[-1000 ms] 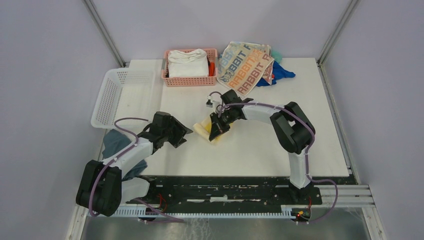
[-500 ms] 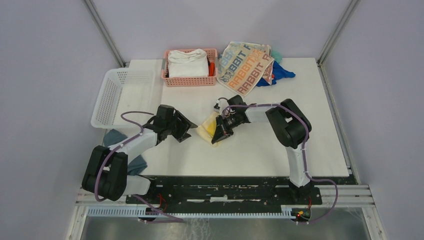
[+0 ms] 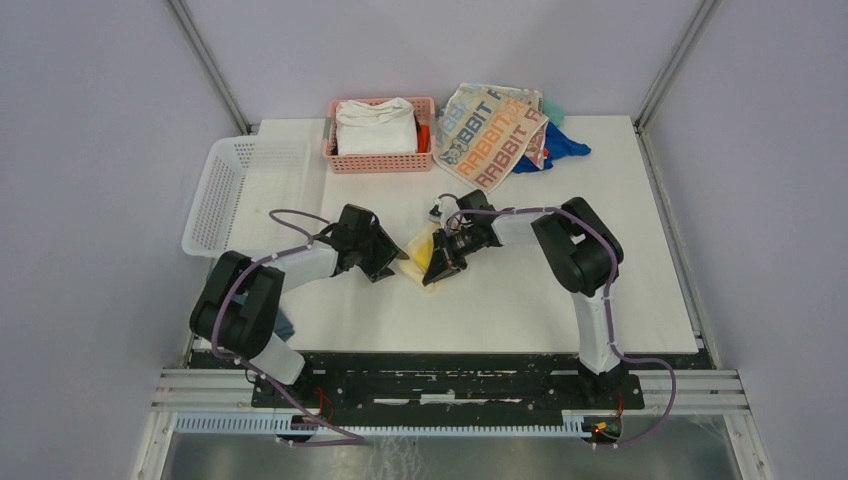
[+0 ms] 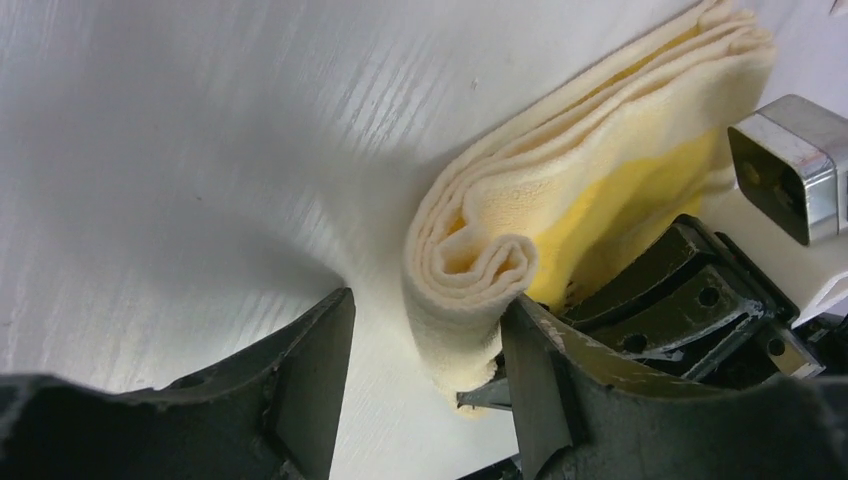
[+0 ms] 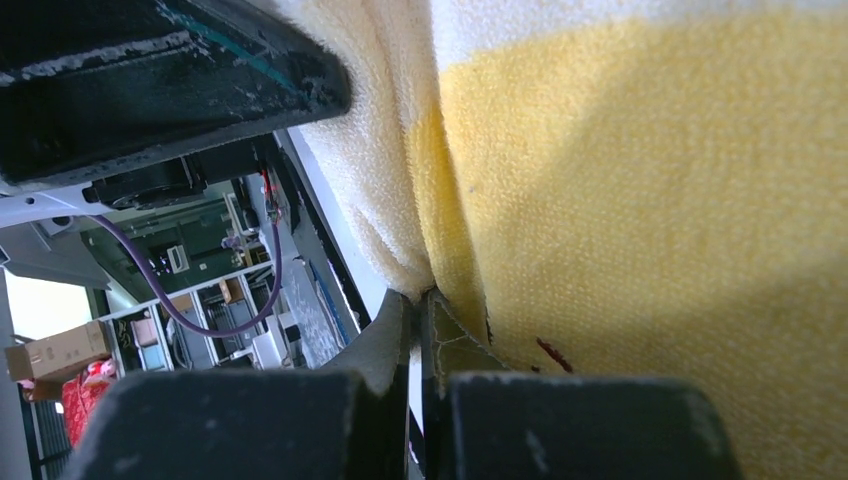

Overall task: Roll the towels
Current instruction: Roll the towel at the center of the board.

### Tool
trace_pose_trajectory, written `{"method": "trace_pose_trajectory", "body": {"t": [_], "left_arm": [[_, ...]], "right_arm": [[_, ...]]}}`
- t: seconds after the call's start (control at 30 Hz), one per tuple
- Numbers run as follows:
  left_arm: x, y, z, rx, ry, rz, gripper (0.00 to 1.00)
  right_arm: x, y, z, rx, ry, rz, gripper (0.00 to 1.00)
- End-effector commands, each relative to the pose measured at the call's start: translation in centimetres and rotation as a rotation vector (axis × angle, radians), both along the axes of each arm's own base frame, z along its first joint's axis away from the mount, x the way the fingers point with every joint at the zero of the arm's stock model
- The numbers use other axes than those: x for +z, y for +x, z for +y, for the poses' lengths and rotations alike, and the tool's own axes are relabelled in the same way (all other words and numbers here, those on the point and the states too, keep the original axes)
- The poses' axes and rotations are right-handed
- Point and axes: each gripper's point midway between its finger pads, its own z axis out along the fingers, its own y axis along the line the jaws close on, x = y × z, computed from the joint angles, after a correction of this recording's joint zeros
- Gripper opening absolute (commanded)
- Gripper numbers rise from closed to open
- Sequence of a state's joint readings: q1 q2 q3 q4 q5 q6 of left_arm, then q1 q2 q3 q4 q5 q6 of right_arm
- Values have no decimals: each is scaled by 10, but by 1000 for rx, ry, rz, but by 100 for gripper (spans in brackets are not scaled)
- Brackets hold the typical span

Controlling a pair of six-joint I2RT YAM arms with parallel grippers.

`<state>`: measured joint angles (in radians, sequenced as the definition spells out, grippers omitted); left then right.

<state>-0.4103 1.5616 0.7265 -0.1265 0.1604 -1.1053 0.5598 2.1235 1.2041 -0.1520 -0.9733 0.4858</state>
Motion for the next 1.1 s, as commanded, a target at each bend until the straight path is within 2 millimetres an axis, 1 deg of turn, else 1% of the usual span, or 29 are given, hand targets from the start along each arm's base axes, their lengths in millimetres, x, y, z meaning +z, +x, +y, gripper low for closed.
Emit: {"method": "trace_pose_trajectory", "body": {"t": [0.0,0.1,0.2,0.27,0.37,0.43,0.5,0.63,0.67,0.73,0.77,0.9,1.07], "left_arm": [[-2,19,6,-26,93,-62,61],[-7,22,8,-26,122,-55,57],[-9,25,9,-25,136,-56,48],[-6,26,7,-31,139,-58,40],[-1,26,6,-44,147,-54,23],[4,26,6,-44,144,-57,13],[7,23,6,-48,148,-46,7],[10,20,7,-68,172,-9,5],[12,20,8,-69,179,-7,5],[14,19,11,-64,191,-3,5],[15,18,11,-63,194,-2,6],[16,16,11,-68,195,8,6],[15,14,12,-69,195,15,7]], "right_arm": [[15,6,3,-4,48,-51,1],[21,8,2,-8,55,-72,2],[25,7,1,-11,49,-92,2],[26,9,0,-19,37,-112,3],[30,11,-4,-29,9,-158,6],[34,11,-6,-31,-23,-208,11],[38,13,-10,-35,-68,-281,18],[51,19,-18,-56,-189,-499,34],[59,17,-16,-50,-215,-570,39],[66,19,-17,-47,-299,-711,43],[71,14,-12,-23,-323,-787,46],[75,13,-2,-8,-442,-993,51],[68,6,14,47,-562,-1179,53]]}}
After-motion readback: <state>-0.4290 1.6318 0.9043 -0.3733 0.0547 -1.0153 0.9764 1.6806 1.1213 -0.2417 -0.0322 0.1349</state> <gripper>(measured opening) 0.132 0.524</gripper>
